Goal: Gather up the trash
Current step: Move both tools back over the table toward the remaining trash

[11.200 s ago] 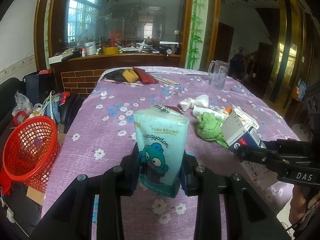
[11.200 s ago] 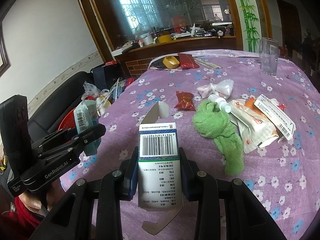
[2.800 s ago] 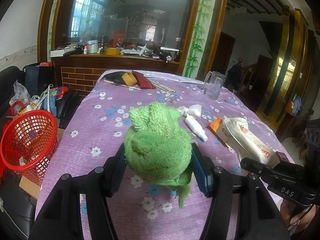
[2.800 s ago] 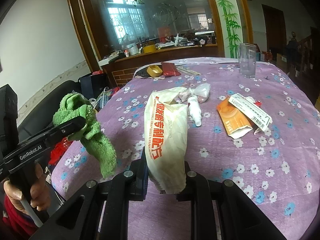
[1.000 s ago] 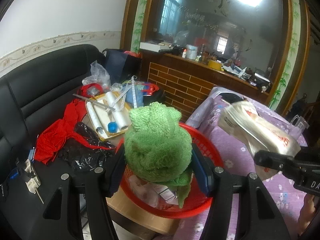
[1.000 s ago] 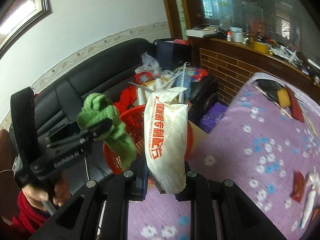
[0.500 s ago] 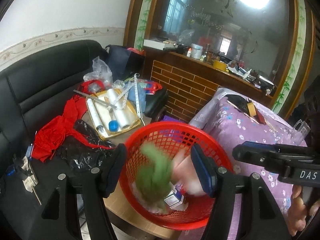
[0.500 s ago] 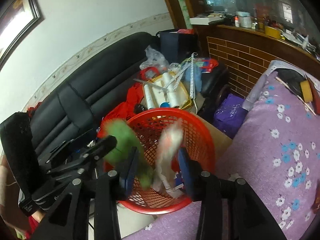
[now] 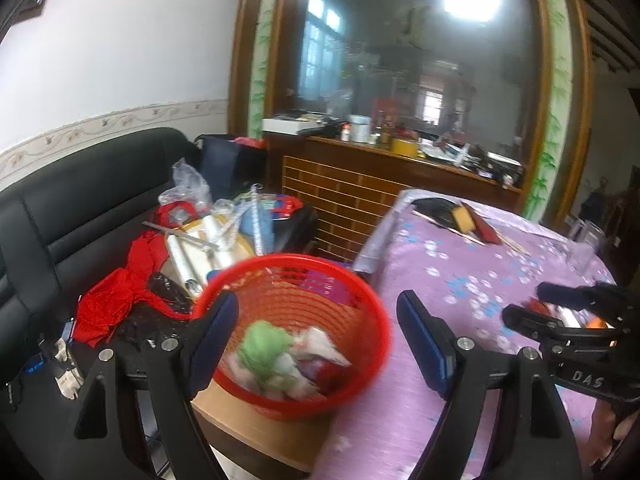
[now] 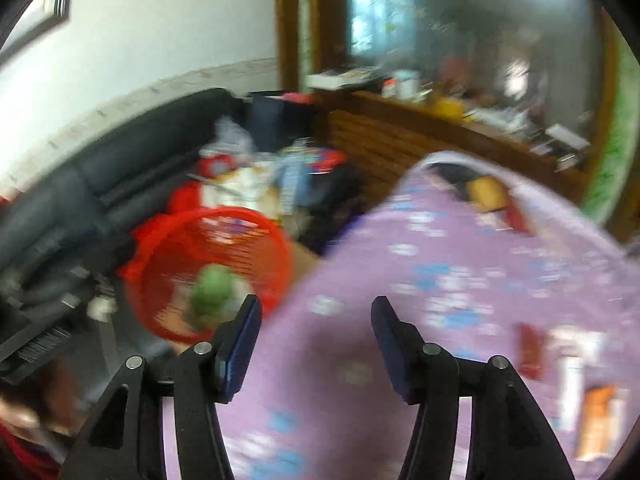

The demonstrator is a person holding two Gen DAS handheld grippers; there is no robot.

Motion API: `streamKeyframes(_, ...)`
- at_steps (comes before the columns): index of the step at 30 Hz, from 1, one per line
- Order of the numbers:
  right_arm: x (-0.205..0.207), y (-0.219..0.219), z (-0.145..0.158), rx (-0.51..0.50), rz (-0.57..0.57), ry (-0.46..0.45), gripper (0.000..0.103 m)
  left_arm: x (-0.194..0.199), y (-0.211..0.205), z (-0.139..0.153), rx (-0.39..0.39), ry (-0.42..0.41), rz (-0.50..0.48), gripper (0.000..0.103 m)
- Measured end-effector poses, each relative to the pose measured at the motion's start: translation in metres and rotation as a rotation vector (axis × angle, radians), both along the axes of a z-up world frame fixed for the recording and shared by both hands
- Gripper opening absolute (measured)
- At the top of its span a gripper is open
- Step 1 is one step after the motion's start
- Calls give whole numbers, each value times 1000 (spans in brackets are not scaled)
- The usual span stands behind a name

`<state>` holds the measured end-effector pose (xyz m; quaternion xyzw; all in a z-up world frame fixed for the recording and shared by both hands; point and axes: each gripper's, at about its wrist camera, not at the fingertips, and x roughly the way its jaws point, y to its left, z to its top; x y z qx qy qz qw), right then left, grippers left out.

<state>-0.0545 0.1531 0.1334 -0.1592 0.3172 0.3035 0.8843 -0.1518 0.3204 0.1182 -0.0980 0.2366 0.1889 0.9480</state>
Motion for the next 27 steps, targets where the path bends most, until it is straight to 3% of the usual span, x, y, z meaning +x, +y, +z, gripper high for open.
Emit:
streamKeyframes(3, -10, -40, -3, -22, -74, -63, 71, 3, -28, -2, -6, 12, -54, 80)
streamKeyframes(12, -21, -150, -12, -22, -259, -80, 71, 21, -121, -13, 34, 68, -200, 80)
streamKeyframes(27, -42, -256, -17, 63, -346, -20, 71, 27, -221, -17, 134, 135, -359, 80)
